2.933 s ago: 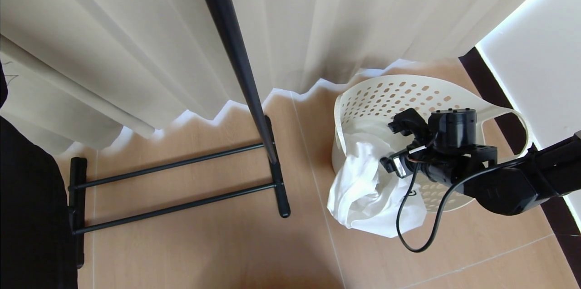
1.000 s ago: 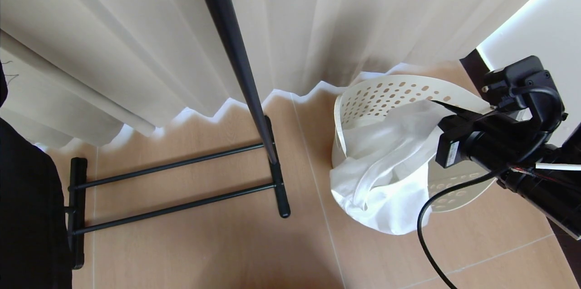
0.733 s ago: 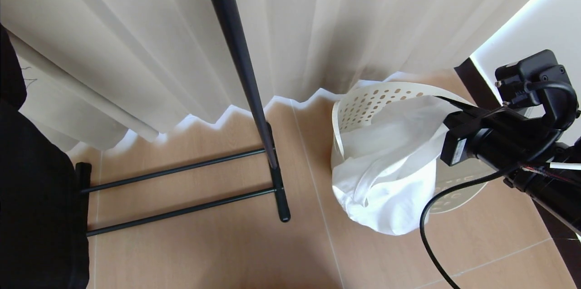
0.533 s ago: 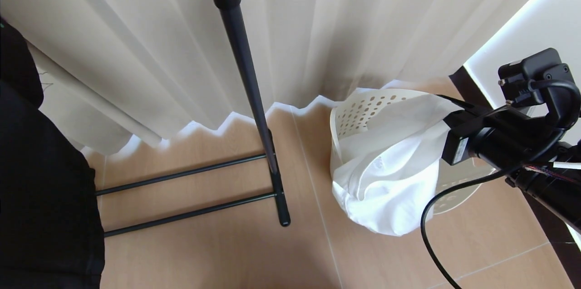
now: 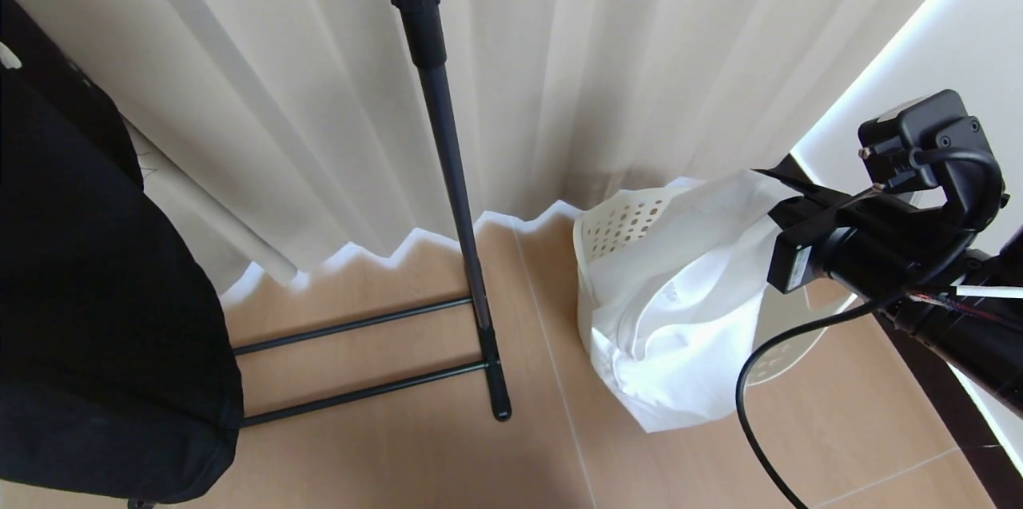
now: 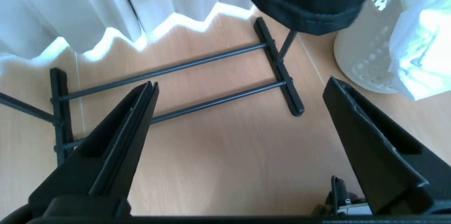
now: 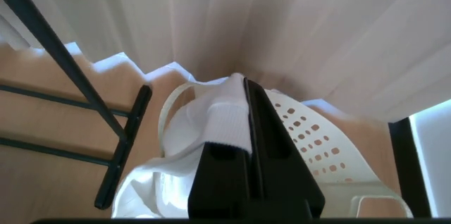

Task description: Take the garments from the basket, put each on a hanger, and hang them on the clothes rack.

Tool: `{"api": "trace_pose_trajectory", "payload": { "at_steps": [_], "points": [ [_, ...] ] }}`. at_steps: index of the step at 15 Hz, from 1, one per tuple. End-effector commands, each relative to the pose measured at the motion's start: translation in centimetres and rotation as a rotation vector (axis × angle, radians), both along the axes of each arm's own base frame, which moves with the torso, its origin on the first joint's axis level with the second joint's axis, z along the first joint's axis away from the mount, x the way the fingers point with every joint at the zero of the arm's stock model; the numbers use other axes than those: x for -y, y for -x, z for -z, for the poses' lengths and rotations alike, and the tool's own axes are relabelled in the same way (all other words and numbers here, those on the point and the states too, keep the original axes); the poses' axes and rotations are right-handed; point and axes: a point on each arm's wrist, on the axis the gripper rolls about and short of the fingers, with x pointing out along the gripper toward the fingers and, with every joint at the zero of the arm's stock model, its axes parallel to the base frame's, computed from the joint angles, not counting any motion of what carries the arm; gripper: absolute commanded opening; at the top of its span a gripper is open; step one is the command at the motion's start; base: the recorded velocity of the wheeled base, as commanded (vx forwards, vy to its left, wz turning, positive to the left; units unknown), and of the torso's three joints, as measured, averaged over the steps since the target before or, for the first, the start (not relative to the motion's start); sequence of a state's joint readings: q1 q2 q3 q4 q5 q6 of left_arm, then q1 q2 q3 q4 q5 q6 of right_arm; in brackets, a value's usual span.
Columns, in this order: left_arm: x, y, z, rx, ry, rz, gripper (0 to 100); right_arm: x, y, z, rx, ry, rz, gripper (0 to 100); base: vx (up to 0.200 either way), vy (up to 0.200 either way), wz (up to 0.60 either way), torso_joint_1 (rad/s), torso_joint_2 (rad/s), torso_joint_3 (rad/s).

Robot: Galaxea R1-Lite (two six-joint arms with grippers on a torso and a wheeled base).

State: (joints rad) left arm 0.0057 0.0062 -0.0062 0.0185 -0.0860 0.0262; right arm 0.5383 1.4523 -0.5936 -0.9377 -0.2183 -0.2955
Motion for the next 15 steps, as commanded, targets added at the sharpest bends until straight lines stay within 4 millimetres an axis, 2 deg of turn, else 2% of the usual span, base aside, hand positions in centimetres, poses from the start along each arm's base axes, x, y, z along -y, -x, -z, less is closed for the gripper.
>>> {"api": "trace_pose_trajectory", "payload": {
  "at_steps": [1,6,12,15],
  "points": [
    [0.0,0.0,0.0,0.000,0.000,0.000,100,0.1,0.1,0.1,-0.001,0.003,0.001,0,0.000,0.000,0.00,0.002,0.00,0.198],
    [0.0,0.0,0.0,0.000,0.000,0.000,100,0.3,-0.3,0.6,-0.020,0.010,0.021,0,0.000,0.000,0.00,0.000,0.01,0.200],
    [0.0,0.0,0.0,0.000,0.000,0.000,100,1.1,0.8,0.3,-0.004,0.001,0.024,0,0.000,0.000,0.00,0.000,0.00,0.095],
    [0.0,0.0,0.0,-0.001,-0.001,0.007,100,1.1,0.7,0.2,-0.002,-0.003,0.025,0,0.000,0.000,0.00,0.009,-0.28,-0.216]
  ]
}}
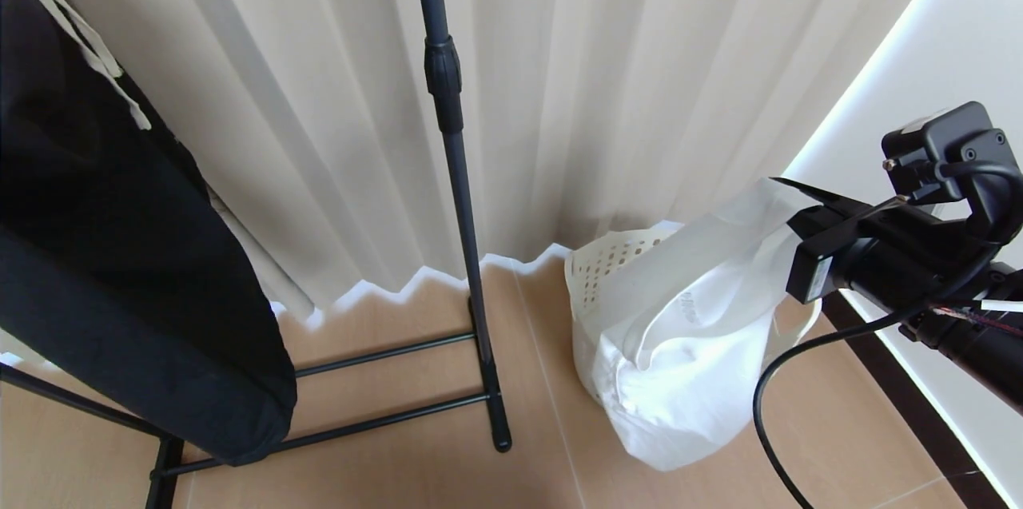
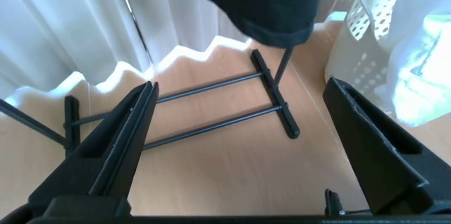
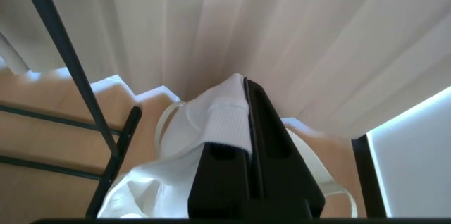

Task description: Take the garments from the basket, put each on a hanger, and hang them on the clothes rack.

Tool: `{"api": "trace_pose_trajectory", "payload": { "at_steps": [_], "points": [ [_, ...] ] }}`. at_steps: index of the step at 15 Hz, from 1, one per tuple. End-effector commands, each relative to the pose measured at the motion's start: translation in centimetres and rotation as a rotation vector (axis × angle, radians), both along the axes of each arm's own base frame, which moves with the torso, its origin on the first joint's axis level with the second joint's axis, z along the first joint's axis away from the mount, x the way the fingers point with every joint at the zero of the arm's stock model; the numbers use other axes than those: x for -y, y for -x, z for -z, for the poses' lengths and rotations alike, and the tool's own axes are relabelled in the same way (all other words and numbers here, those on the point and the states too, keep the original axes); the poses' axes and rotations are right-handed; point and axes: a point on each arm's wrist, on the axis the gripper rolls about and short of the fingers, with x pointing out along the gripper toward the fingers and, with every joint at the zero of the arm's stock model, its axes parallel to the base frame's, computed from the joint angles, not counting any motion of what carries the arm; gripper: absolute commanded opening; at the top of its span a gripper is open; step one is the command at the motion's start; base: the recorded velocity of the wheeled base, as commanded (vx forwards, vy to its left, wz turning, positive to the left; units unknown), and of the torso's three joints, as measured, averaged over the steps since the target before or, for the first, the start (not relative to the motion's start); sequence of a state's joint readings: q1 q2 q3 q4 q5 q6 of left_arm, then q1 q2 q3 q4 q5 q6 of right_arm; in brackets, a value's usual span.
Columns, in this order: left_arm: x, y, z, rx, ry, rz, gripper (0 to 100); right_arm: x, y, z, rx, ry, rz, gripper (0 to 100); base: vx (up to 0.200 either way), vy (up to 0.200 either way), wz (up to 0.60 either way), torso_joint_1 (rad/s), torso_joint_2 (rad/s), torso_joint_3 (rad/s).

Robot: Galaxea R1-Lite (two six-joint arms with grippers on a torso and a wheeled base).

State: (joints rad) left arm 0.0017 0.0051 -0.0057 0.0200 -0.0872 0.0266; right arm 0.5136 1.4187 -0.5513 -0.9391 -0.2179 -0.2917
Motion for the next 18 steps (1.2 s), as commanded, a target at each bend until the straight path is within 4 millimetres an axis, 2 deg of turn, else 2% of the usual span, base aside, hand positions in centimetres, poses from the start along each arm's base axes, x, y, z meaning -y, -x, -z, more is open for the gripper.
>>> {"api": "trace_pose_trajectory", "payload": {
  "at_steps": [1,5,8,18],
  "points": [
    [0.00,-0.02,-0.02,-0.002,-0.001,0.002,100,0.04,-0.05,-0.24,0.008,-0.005,0.001,0,0.000,0.000,0.00,0.036,-0.40,-0.261],
    [0.00,0.00,-0.01,0.000,-0.001,0.002,100,-0.17,-0.42,-0.69,0.021,-0.010,0.000,0,0.000,0.000,0.00,0.062,-0.43,-0.198],
    [-0.01,0.00,-0.01,0.000,-0.001,0.000,100,-0.47,-0.95,-0.01,-0.003,0.005,0.000,0,0.000,0.000,0.00,0.110,-0.45,-0.165],
    [-0.01,0.00,-0.01,0.000,-0.001,0.000,100,-0.05,-0.21,-0.42,0.014,-0.006,0.001,0,0.000,0.000,0.00,0.162,-0.50,-0.140]
  ]
}}
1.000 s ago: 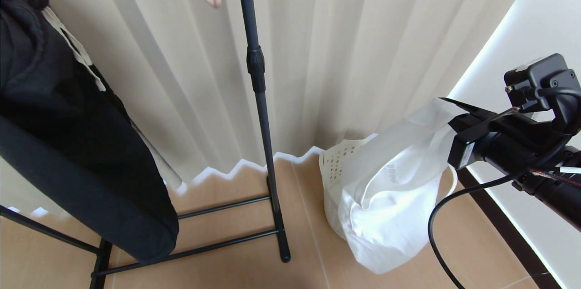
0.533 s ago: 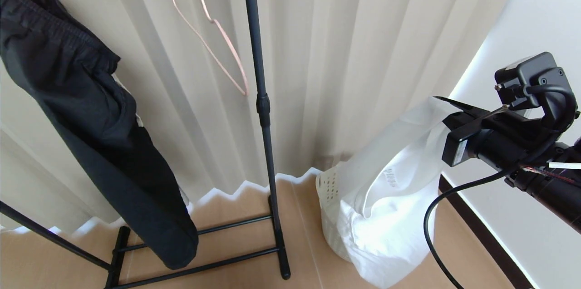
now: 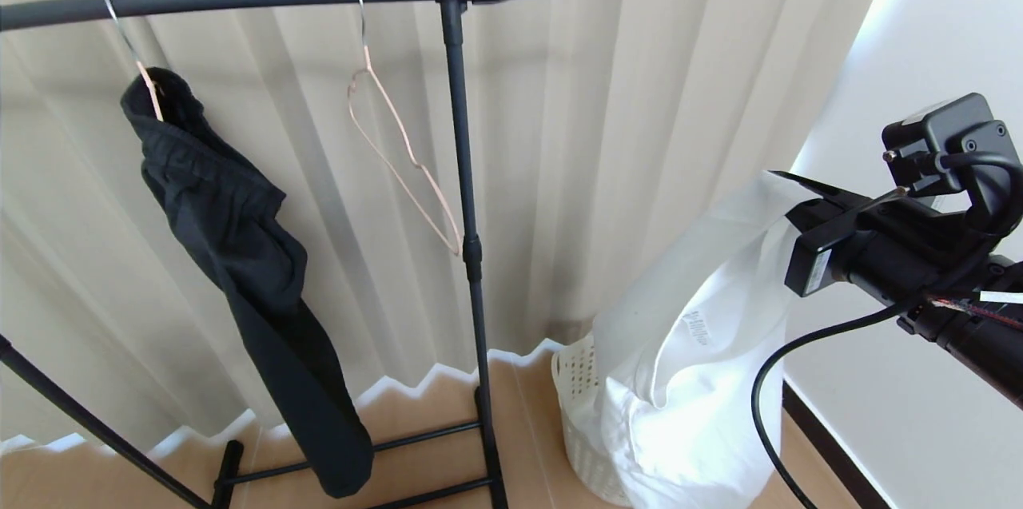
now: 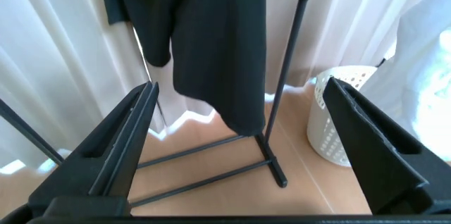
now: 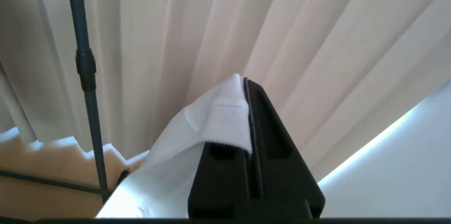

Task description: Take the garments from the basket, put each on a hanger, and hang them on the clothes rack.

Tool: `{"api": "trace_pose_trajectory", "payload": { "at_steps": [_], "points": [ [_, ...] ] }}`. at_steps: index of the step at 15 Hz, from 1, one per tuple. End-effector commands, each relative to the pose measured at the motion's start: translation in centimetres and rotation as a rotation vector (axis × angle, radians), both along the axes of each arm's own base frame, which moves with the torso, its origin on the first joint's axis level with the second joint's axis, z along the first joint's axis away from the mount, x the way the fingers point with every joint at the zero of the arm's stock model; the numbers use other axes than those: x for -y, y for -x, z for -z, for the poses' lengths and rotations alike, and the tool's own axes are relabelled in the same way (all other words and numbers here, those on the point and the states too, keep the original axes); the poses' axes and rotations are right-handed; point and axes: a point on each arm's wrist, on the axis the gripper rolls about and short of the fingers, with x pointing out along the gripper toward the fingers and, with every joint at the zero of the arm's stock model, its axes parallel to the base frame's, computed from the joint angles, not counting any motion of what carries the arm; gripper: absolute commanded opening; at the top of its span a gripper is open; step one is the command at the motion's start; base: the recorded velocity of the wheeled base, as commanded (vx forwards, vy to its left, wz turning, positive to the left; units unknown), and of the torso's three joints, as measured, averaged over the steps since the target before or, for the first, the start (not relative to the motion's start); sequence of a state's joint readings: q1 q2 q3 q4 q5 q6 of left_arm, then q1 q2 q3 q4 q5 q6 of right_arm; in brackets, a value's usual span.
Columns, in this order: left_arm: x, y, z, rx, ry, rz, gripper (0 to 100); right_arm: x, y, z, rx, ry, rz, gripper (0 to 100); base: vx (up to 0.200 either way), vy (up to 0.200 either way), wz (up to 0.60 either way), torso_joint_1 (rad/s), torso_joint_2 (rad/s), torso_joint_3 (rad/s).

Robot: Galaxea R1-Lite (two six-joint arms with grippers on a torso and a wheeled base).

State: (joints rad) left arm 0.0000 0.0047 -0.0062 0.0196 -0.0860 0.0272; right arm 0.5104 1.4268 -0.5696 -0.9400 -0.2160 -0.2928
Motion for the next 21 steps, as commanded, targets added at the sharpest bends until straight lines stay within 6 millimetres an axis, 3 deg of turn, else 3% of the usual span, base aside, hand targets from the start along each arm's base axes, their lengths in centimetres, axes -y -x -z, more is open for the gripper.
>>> {"api": "trace_pose_trajectory", "payload": {
  "at_steps": [1,10,21],
  "points": [
    [0.00,-0.01,0.00,-0.002,0.000,0.000,100,0.05,0.10,-0.10,0.004,-0.002,0.000,0,0.000,0.000,0.00,0.193,-0.53,-0.139],
    [0.00,-0.01,-0.01,0.000,0.001,-0.002,100,0.10,0.20,-0.16,0.007,-0.004,0.000,0,0.000,0.000,0.00,0.232,-0.57,-0.238],
    [-0.01,-0.01,-0.01,0.000,0.001,-0.003,100,0.13,0.25,0.06,-0.001,0.001,-0.002,0,0.000,0.000,0.00,0.168,-0.38,-0.209]
  ]
}}
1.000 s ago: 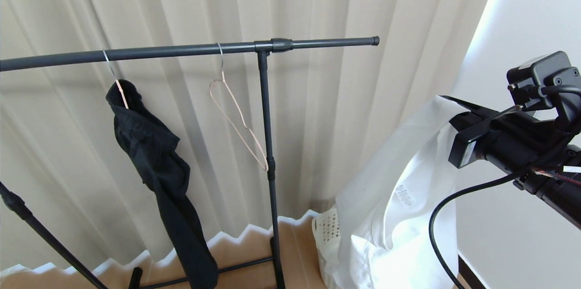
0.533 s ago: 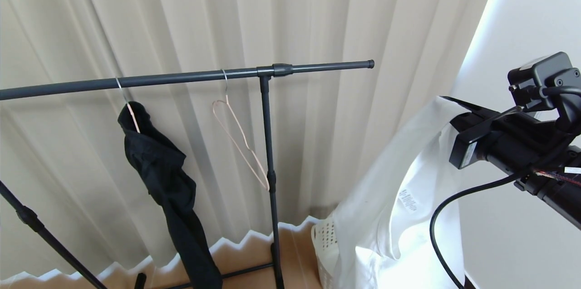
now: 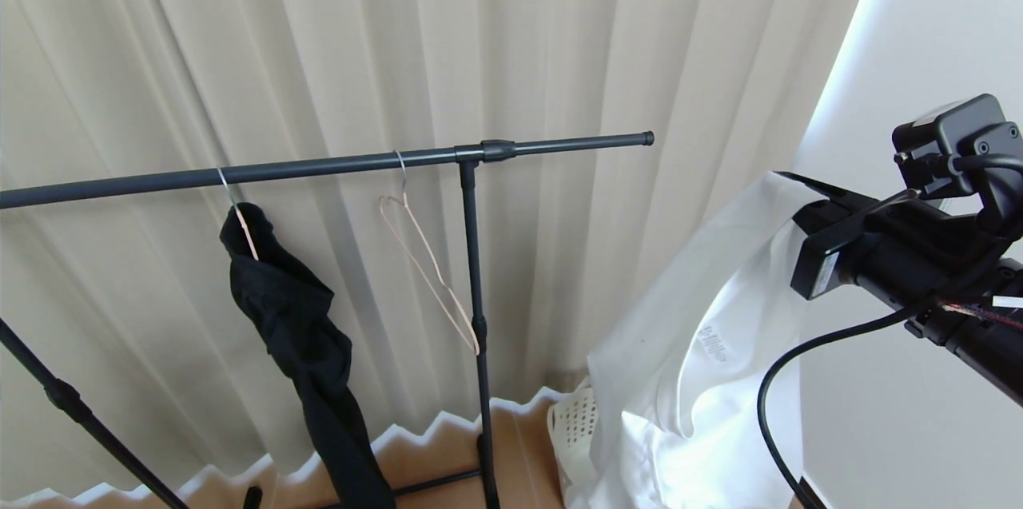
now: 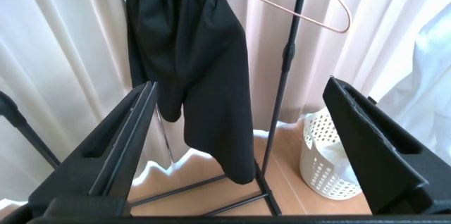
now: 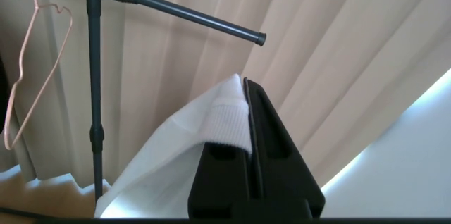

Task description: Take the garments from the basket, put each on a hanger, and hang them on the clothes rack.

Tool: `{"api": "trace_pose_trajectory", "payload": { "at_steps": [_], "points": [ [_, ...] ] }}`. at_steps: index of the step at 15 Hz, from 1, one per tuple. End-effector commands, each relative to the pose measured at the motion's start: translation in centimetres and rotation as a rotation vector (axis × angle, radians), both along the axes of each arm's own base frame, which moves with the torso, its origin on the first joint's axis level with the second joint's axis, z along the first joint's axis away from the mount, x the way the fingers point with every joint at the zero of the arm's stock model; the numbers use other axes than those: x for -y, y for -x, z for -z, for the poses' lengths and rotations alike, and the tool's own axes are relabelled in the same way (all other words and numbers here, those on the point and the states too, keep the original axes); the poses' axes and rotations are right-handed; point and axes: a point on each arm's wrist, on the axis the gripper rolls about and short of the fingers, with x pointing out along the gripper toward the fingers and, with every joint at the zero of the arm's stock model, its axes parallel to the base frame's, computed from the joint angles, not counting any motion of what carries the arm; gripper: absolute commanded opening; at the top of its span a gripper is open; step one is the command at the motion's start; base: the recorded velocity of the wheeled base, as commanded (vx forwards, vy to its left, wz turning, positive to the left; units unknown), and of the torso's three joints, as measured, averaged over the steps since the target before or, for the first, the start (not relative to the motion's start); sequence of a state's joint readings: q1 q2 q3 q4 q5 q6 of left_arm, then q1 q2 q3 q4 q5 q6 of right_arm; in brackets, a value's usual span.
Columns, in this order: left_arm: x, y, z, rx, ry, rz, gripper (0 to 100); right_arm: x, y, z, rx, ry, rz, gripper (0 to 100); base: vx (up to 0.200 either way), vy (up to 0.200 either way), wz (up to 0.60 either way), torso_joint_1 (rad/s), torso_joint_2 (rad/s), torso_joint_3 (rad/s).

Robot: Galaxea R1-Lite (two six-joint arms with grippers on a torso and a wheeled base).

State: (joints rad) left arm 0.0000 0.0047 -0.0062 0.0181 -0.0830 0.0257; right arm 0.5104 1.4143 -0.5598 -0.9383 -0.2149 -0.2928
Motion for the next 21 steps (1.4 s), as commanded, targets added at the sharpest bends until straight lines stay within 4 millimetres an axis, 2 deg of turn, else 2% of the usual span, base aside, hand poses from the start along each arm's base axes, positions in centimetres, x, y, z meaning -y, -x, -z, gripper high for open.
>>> {"api": "trace_pose_trajectory", "payload": {
  "at_steps": [1,6,9,15,18,21],
  "points": [
    [0.00,-0.01,0.00,-0.002,0.000,-0.002,100,-0.01,0.00,0.14,-0.003,0.002,-0.001,0,0.000,0.000,0.00,0.168,-0.36,-0.198],
    [0.00,0.00,0.00,0.000,0.000,-0.002,100,0.00,0.01,0.20,-0.005,0.007,0.001,0,0.000,0.000,0.00,0.147,-0.34,-0.182],
    [0.00,-0.01,0.00,-0.002,-0.002,-0.002,100,0.02,0.05,0.19,-0.004,0.004,0.000,0,0.000,0.000,0.00,0.000,0.00,0.000],
    [0.01,0.00,0.00,0.000,-0.002,0.000,100,0.10,0.19,0.45,-0.012,0.010,0.001,0,0.000,0.000,0.60,0.008,0.00,0.001],
    [0.01,0.00,0.00,0.000,-0.002,0.000,100,0.10,0.18,0.41,-0.011,0.010,0.001,0,0.000,0.000,0.00,0.000,0.00,0.000],
    [0.01,0.00,0.00,0.000,0.000,0.000,100,0.11,0.20,0.32,-0.007,0.007,0.001,0,-0.200,0.000,0.00,0.006,0.01,0.004]
  ]
}}
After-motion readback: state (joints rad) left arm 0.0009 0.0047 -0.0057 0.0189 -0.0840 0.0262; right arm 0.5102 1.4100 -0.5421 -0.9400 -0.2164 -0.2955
